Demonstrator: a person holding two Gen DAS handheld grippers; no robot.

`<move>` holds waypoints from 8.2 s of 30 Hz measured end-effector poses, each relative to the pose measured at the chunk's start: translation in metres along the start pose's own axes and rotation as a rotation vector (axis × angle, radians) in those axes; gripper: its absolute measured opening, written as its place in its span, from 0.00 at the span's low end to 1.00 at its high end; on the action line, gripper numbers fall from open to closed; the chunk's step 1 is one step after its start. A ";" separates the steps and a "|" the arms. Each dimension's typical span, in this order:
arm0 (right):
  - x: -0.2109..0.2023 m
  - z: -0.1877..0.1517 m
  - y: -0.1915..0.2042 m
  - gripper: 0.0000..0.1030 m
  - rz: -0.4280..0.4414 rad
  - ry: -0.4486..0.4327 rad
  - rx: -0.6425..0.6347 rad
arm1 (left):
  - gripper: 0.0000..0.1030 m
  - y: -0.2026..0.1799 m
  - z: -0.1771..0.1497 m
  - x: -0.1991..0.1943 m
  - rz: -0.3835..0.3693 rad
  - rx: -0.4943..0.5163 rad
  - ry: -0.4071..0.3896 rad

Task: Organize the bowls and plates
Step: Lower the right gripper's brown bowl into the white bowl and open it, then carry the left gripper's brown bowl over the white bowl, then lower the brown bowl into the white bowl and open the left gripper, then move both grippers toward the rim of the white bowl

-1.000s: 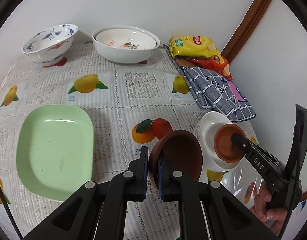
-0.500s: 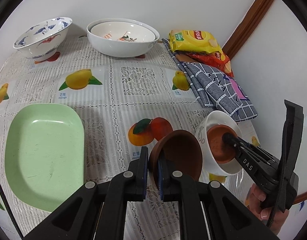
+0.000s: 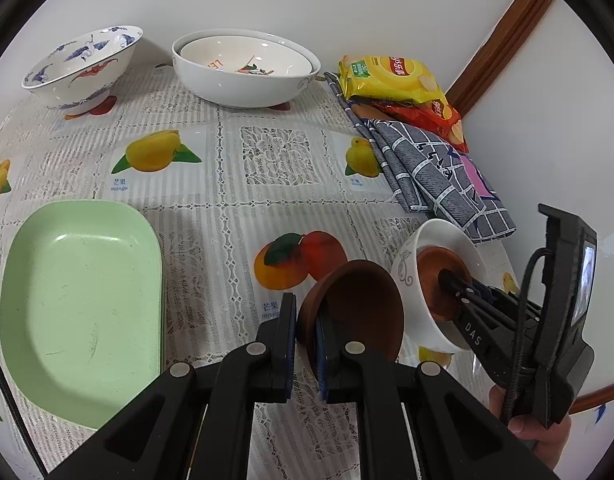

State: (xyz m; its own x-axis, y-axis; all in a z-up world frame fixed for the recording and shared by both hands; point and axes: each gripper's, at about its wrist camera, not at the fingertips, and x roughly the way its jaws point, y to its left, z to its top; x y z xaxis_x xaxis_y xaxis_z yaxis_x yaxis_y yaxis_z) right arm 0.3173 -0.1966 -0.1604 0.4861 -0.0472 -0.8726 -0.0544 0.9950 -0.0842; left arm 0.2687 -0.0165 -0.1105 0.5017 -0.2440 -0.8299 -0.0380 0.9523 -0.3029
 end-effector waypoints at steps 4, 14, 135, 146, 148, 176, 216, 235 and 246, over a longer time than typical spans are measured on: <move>0.001 -0.001 0.003 0.14 -0.011 -0.001 -0.021 | 0.09 0.000 -0.001 -0.003 0.008 0.004 -0.005; 0.004 -0.001 0.009 0.22 -0.021 0.012 -0.040 | 0.09 0.005 -0.006 -0.016 0.031 -0.006 -0.016; -0.088 -0.044 -0.111 0.54 0.255 -0.240 0.075 | 0.22 -0.130 -0.004 0.009 0.057 0.047 -0.032; -0.085 -0.033 -0.085 0.54 0.182 -0.241 0.025 | 0.22 -0.098 0.007 -0.008 0.127 0.023 -0.016; -0.085 -0.037 -0.087 0.54 0.203 -0.225 0.046 | 0.22 -0.092 0.002 -0.020 0.126 0.017 -0.034; -0.208 -0.114 -0.008 0.54 0.027 -0.198 0.348 | 0.22 -0.004 -0.074 -0.125 -0.049 0.242 -0.025; -0.245 -0.126 -0.069 0.68 0.198 -0.375 0.236 | 0.22 -0.092 -0.071 -0.135 -0.018 0.261 -0.107; -0.132 -0.068 -0.088 0.42 0.126 -0.278 0.270 | 0.22 -0.095 0.001 -0.023 0.035 0.299 0.023; -0.083 -0.039 -0.090 0.42 0.146 -0.204 0.291 | 0.28 -0.091 0.032 0.024 0.063 0.308 0.058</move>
State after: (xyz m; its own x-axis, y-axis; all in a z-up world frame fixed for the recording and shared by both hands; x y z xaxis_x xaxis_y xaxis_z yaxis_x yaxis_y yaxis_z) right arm 0.2475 -0.2859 -0.0993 0.6566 0.0859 -0.7493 0.0999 0.9748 0.1993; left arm 0.3115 -0.1030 -0.0881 0.4563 -0.1842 -0.8706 0.2004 0.9745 -0.1011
